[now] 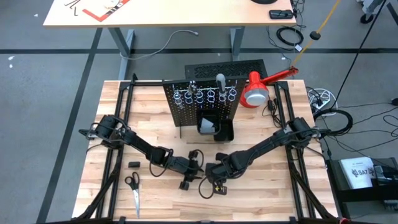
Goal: Hang tools onto peg board
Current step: Hang the wrench on the pegboard, then unhang the wrench from the pegboard
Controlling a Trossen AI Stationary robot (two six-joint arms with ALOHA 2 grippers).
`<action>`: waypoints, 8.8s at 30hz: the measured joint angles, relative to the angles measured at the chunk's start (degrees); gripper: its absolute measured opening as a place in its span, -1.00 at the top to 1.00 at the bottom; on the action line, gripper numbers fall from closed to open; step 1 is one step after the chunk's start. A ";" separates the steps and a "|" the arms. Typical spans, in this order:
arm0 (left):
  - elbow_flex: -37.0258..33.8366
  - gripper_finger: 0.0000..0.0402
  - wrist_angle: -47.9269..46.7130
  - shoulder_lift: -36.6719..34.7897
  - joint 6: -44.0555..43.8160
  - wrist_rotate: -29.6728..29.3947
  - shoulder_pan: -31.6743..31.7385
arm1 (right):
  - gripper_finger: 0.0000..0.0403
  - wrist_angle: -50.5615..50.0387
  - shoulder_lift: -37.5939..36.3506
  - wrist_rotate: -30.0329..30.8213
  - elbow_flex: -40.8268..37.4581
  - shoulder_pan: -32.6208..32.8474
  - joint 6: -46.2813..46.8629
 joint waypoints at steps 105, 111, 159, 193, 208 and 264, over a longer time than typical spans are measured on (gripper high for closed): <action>-0.40 0.21 -15.15 -41.42 1.03 -30.81 -8.24 | 0.98 11.95 -17.96 53.16 -0.07 5.18 -13.08; -1.05 0.21 -17.90 -45.62 2.53 -37.93 -9.99 | 0.98 26.89 -24.37 75.06 0.00 6.65 -30.75; -1.11 0.21 -20.73 -45.68 1.33 -39.45 -10.99 | 0.98 111.80 -37.47 55.95 -21.59 -6.13 -69.98; -1.10 0.21 -21.77 -45.66 1.05 -39.47 -10.99 | 0.98 83.36 -37.50 63.62 -16.70 -9.63 -62.85; -1.09 0.21 -21.78 -45.66 1.03 -39.49 -11.02 | 0.93 79.08 -37.50 64.67 -16.70 -8.31 -62.10; -1.12 0.68 -23.64 -47.74 2.77 -38.44 -12.00 | 0.52 41.19 -38.34 44.82 -19.16 10.94 -42.78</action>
